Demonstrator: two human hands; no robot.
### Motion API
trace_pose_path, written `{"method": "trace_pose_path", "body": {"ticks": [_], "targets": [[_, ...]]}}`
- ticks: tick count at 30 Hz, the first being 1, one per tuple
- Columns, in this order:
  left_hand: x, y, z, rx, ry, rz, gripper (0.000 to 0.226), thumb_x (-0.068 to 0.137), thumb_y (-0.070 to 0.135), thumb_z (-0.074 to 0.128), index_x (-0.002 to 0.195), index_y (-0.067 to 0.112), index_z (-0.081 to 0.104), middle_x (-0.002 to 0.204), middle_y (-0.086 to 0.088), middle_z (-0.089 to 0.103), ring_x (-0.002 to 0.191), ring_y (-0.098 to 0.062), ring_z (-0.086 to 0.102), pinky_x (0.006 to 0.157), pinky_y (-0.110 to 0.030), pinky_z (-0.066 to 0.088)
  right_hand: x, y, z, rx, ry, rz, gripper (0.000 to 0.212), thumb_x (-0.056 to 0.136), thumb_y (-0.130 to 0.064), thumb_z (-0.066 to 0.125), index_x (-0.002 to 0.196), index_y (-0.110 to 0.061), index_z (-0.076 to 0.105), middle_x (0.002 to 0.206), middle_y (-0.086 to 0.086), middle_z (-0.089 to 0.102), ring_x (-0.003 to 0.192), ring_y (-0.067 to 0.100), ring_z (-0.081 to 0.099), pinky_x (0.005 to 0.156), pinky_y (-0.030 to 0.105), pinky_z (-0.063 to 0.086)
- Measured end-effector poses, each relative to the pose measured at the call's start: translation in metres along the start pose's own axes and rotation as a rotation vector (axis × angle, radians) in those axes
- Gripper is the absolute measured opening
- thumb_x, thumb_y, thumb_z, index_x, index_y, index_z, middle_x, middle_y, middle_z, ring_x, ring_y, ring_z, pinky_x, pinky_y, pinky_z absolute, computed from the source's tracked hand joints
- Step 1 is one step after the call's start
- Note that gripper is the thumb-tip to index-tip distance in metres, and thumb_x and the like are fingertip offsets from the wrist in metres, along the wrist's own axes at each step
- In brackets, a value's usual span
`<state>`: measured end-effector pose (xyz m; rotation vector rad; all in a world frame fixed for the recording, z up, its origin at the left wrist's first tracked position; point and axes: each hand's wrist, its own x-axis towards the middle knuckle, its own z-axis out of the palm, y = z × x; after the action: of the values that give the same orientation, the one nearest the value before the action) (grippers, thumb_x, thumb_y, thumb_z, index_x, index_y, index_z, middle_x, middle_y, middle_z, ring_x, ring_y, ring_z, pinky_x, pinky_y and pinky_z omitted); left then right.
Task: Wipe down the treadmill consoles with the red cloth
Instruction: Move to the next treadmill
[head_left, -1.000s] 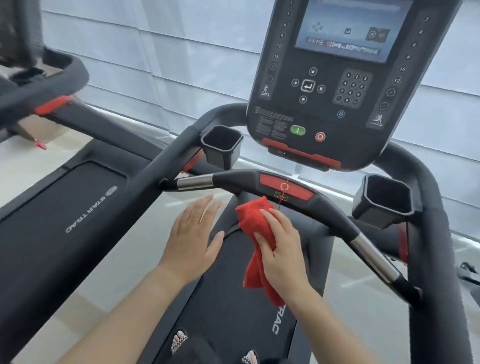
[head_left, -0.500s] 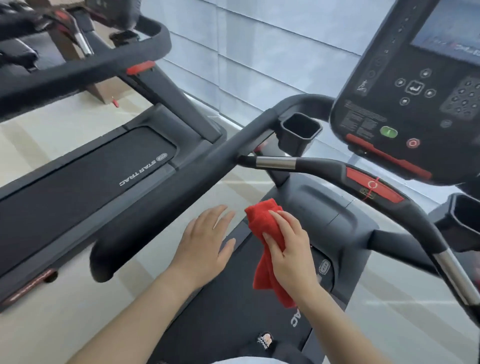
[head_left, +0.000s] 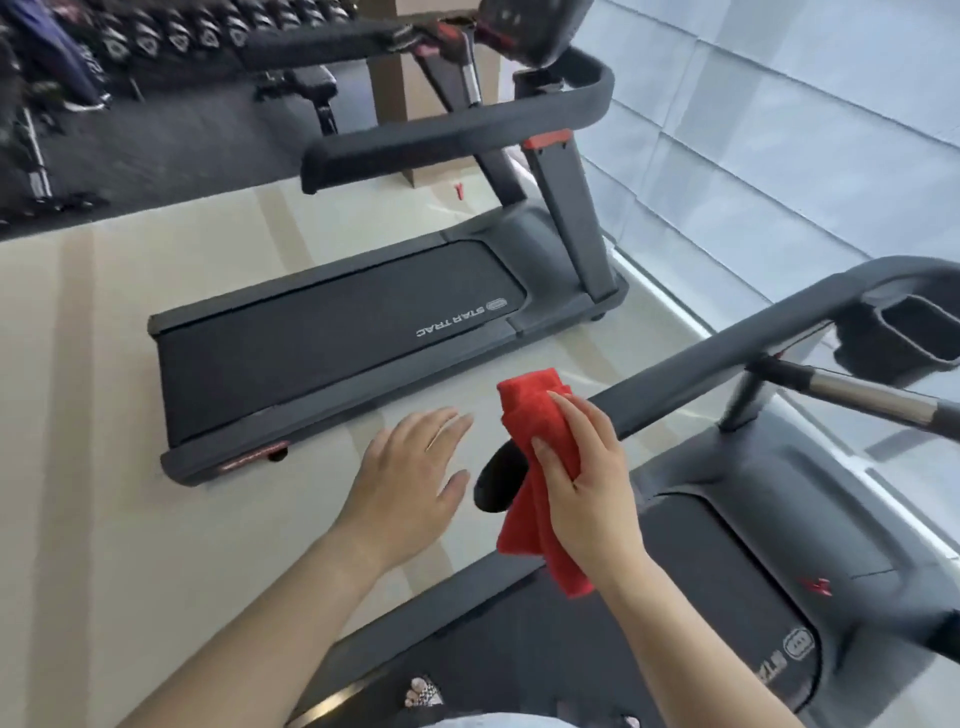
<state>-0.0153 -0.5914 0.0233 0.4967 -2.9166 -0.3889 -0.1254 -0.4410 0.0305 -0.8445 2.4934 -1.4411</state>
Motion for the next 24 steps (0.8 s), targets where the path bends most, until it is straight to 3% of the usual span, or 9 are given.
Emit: {"method": "trace_pose_path", "body": {"ticks": [5,9,13,17,24], "targets": [[-0.032,-0.06,-0.013,0.024,0.014,-0.153,0.051,0.087,0.035,0.041,0.135,0.018,0.045,0.139,-0.003,0.047,0.128,-0.024,0.042,0.104,-0.048,0.032,0.014,-0.038,0.05,0.022,-0.066,-0.069,0.038,0.092,-0.022,0.054,0.129,-0.027,0.049,0.13,-0.02,0.042,0.117,0.009,0.042,0.092,0.009,0.027],[-0.049,-0.089,-0.013,0.02,0.025,-0.243,0.047,0.091,0.031,0.051,0.136,0.019,0.043,0.14,-0.003,0.046,0.13,-0.023,0.039,0.107,-0.044,0.028,0.02,-0.052,0.082,0.025,-0.155,-0.085,0.038,0.093,-0.021,0.053,0.129,-0.026,0.048,0.129,-0.018,0.042,0.118,0.009,0.041,0.089,0.005,0.026],[-0.058,-0.108,-0.015,0.028,0.037,-0.311,0.048,0.09,0.032,0.053,0.136,0.021,0.043,0.14,-0.002,0.046,0.13,-0.023,0.04,0.105,-0.047,0.032,0.026,-0.059,0.107,0.017,-0.236,-0.094,0.037,0.094,-0.022,0.052,0.13,-0.026,0.047,0.132,-0.015,0.043,0.118,0.011,0.042,0.09,0.012,0.028],[-0.054,-0.126,-0.027,0.045,0.06,-0.352,0.049,0.087,0.037,0.039,0.133,0.021,0.045,0.138,-0.001,0.048,0.127,-0.022,0.042,0.101,-0.047,0.038,0.036,-0.064,0.127,0.015,-0.285,-0.1,0.038,0.093,-0.023,0.051,0.13,-0.026,0.046,0.133,-0.012,0.043,0.117,0.014,0.044,0.091,0.021,0.031],[-0.023,-0.146,-0.045,0.059,0.084,-0.382,0.056,0.087,0.043,0.026,0.138,0.023,0.041,0.141,0.002,0.043,0.131,-0.019,0.036,0.104,-0.05,0.031,0.068,-0.069,0.15,0.035,-0.329,-0.13,0.037,0.093,-0.024,0.052,0.129,-0.028,0.047,0.133,-0.012,0.045,0.115,0.016,0.045,0.092,0.026,0.035]]}}
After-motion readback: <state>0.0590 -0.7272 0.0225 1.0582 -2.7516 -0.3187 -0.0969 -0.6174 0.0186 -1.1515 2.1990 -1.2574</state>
